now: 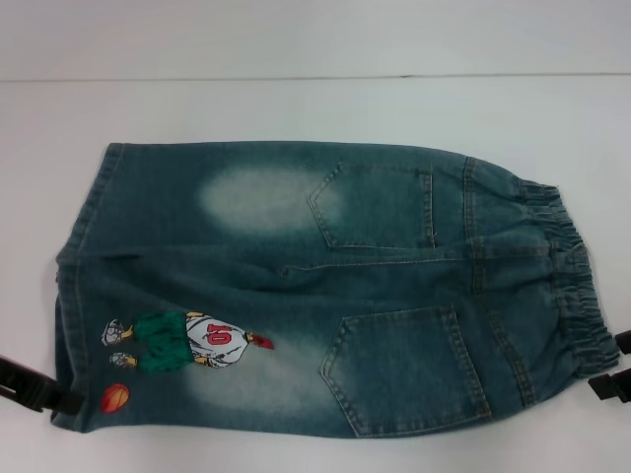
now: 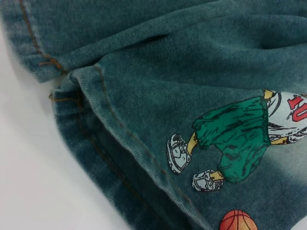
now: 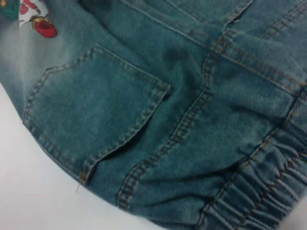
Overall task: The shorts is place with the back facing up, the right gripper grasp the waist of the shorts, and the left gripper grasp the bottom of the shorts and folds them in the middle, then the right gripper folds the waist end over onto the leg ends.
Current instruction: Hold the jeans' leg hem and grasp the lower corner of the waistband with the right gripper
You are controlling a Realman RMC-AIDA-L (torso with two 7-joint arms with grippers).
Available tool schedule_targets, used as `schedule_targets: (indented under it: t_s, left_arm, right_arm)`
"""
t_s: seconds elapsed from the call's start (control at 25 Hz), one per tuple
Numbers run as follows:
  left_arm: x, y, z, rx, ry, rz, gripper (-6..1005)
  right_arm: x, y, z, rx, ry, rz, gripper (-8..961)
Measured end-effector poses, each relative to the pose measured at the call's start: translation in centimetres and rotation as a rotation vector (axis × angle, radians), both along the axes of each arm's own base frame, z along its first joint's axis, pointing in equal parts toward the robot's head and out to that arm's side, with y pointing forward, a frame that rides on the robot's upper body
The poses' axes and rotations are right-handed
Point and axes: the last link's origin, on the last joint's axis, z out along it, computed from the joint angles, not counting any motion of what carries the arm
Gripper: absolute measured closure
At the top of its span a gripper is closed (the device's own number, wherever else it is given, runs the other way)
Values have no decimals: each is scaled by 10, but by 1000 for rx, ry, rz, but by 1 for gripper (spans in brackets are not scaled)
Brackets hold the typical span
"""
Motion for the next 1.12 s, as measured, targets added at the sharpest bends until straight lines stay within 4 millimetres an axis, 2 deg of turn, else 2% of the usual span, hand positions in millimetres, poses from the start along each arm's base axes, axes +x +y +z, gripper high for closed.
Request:
schedule_targets:
  t_s: [0.24, 0.44, 0.8, 1.0, 1.12]
  left_arm:
    - [-1, -1, 0, 1, 1, 2, 983]
    - [-1, -1, 1, 2, 1, 5, 983]
    - [0, 0, 1, -1, 0, 1, 984]
    - [2, 1, 0, -1, -2, -3, 984]
    - [2, 2, -2, 1, -3, -4, 984]
  right_arm:
    - [2, 4, -10, -2, 11, 14, 61]
    - [0, 5, -15, -7, 19, 31, 217]
    - [-3, 5, -11, 4, 8, 51, 468]
    - [-5, 6, -11, -1, 12, 62, 712]
    - [-6, 6, -13, -16, 10, 98, 826]
